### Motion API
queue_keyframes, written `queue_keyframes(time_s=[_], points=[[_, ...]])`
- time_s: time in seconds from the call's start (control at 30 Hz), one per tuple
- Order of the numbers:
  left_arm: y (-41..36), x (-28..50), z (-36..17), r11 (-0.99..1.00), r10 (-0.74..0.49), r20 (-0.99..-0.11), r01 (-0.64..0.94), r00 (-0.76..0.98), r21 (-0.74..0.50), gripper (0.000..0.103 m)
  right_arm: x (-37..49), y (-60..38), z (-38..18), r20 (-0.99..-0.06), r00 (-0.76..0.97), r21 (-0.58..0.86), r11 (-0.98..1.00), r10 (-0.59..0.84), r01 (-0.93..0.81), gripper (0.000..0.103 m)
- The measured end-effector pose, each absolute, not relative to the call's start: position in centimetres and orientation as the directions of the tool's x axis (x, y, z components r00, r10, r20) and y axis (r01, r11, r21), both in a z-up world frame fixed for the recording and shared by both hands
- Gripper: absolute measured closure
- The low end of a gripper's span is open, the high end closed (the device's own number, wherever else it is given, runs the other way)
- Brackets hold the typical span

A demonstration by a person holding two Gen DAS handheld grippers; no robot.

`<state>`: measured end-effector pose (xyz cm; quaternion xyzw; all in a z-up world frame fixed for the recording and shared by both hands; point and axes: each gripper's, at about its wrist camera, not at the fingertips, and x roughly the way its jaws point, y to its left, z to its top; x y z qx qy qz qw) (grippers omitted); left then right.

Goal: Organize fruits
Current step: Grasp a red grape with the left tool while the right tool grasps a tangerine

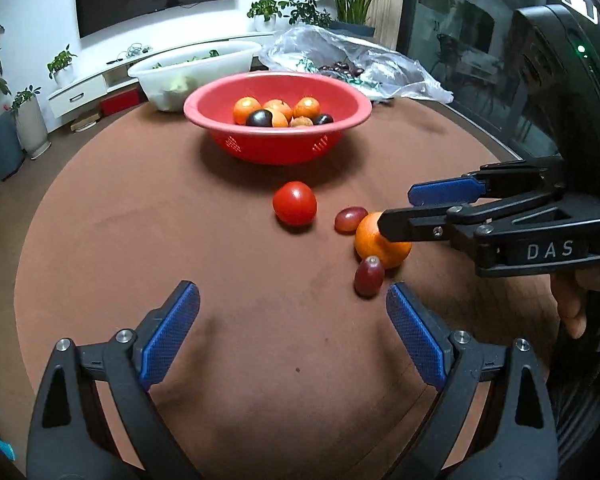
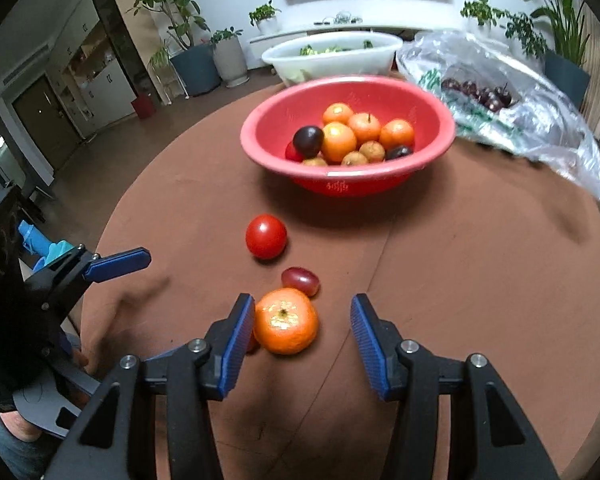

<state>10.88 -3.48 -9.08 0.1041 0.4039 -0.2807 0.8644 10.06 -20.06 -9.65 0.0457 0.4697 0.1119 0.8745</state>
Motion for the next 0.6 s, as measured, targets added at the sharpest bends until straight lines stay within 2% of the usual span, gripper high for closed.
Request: queue_keyframes(time_s=[0.2,0.33,0.6], points=[[-4.0,11.7,-9.7,0.813,-0.396,-0.773,0.580,0.495,-0.045,0.008,11.0,-19.9,-11.4,-0.823,0.468,0.279,0.947,0.320,-0.158,0.049],[-4.3,12.0,-9.9,0.810,-0.396,-0.778,0.585,0.488,-0.046,0.008,11.2,-20.3,-11.9,-0.818,0.446,0.333,0.931,0.364,-0.148,0.060],[-5.3,12.7,-9.8,0.805,-0.395,-0.780,0.592,0.485,-0.039,0.008,10.5,-21.8,-11.7,-0.789,0.469,0.394,0.913,0.396,-0.109,0.061]])
